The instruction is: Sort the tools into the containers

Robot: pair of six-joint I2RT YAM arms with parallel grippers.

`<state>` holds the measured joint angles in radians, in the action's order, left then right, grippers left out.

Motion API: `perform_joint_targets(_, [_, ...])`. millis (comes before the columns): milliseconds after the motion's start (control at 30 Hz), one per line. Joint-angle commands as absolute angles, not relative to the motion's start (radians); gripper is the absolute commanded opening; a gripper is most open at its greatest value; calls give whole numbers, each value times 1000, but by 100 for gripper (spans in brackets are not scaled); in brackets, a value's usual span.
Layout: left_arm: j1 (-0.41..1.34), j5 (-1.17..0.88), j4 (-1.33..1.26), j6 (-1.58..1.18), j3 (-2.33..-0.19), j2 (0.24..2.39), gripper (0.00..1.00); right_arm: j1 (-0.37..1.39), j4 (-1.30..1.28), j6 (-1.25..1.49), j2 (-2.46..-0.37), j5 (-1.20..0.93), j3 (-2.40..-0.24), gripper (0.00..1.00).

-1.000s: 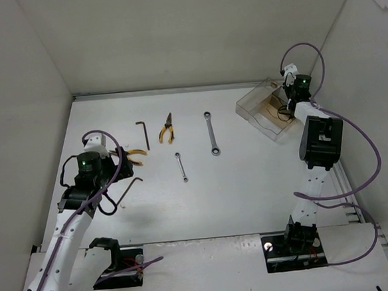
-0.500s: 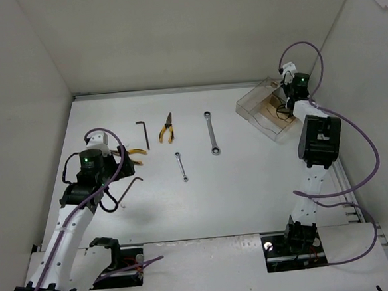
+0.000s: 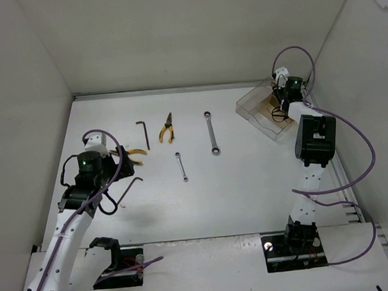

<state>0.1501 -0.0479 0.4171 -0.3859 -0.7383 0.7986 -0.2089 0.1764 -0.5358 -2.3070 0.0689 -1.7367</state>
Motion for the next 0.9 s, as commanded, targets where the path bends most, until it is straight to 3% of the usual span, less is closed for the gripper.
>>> perform_joint_targets(0, [156, -34, 400, -403, -767, 782, 100, -195, 241, -518, -2257, 61, -1789, 44])
perform_joint_targets(433, [156, -11, 509, -411, -873, 856, 100, -110, 169, -370, -1953, 17, -1690, 54])
perform_joint_targets(500, [156, -5, 537, -420, -893, 891, 100, -63, 140, -310, -1901, 35, -1678, 62])
perform_joint_targets(733, [156, -5, 511, -419, -873, 891, 100, 87, -29, 26, -1801, 39, -1669, 70])
perform_joint_targets(867, [156, -5, 514, -393, -865, 891, 100, 150, -104, 81, -1743, 37, -1617, 73])
